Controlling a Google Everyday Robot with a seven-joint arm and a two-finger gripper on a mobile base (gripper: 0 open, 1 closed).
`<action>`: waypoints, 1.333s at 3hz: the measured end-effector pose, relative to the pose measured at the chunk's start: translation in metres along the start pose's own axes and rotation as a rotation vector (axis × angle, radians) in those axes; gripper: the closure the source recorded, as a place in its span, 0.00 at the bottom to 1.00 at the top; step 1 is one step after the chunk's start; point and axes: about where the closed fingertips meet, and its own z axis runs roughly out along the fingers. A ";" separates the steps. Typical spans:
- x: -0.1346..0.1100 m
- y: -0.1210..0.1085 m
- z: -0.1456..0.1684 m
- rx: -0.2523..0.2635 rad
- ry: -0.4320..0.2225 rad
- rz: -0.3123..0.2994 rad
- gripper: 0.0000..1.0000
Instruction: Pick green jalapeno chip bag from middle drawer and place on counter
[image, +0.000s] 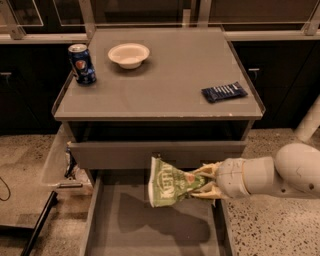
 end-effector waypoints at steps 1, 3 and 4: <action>-0.070 -0.015 -0.037 0.031 0.022 -0.144 1.00; -0.156 -0.109 -0.094 0.073 -0.006 -0.178 1.00; -0.183 -0.139 -0.116 0.130 -0.032 -0.201 1.00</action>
Offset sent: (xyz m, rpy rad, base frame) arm 0.0566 0.0356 0.2594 -0.1023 -0.2513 0.0846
